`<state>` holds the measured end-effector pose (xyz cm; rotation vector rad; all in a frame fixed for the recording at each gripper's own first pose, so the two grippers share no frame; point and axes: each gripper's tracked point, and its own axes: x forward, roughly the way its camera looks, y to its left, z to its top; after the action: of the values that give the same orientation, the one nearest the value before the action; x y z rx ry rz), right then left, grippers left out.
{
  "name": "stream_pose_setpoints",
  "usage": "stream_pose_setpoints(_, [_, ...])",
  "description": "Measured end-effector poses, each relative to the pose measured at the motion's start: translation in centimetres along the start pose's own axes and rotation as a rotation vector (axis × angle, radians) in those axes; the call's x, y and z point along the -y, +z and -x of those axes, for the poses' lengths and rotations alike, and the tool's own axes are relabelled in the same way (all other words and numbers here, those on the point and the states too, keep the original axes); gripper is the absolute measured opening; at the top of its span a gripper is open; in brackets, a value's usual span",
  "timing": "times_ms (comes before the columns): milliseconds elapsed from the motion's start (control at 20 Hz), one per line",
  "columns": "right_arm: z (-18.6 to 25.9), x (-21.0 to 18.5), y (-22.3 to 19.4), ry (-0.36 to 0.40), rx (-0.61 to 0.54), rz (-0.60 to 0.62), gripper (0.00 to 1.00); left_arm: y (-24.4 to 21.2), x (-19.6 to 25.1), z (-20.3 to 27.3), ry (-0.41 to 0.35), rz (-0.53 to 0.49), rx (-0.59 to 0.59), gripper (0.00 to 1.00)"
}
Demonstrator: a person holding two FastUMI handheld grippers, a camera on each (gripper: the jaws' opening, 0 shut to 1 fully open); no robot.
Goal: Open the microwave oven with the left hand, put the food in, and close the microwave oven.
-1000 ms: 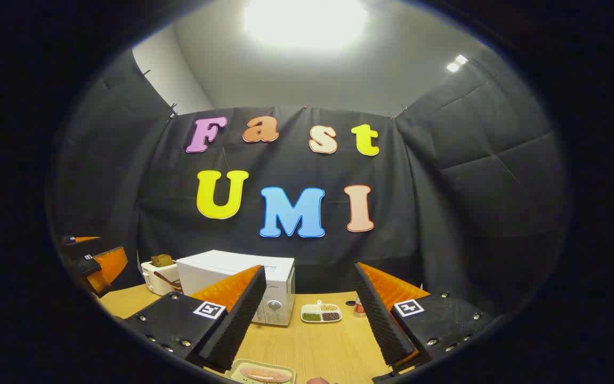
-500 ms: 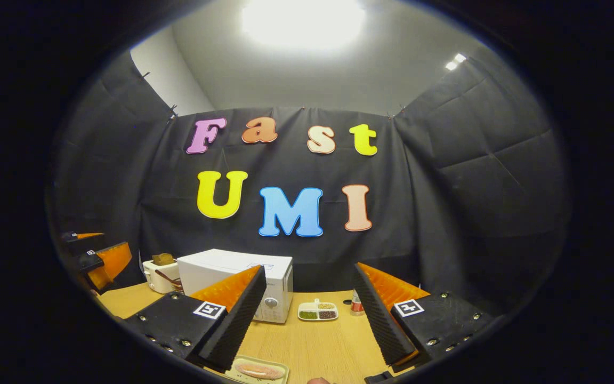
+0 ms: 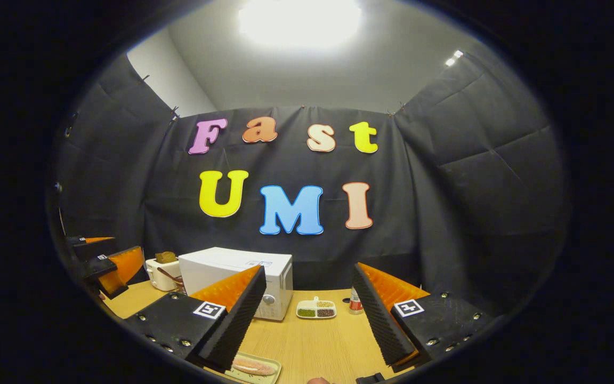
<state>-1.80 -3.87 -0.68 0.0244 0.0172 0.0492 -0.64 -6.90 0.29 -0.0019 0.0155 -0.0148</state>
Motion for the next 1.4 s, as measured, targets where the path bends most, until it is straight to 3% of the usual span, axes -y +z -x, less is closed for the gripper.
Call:
stream_pose_setpoints(350, [0.2, 1.4, -1.0, -0.002, -0.013, 0.01, 0.99, -1.1, 2.2, -4.9, -0.028, 0.007, -0.001, 0.94])
stream_pose_setpoints(850, [-2.6, 2.1, -1.1, -0.151, -0.007, 0.022, 0.99, -5.6, 5.7, -16.9, -0.173, 0.011, -0.014, 0.95])
stream_pose_setpoints(1400, [-4.6, 2.0, -2.7, -0.289, -0.056, 0.081, 0.99, -15.2, 10.2, -25.9, -0.293, 0.02, -0.125, 0.94])
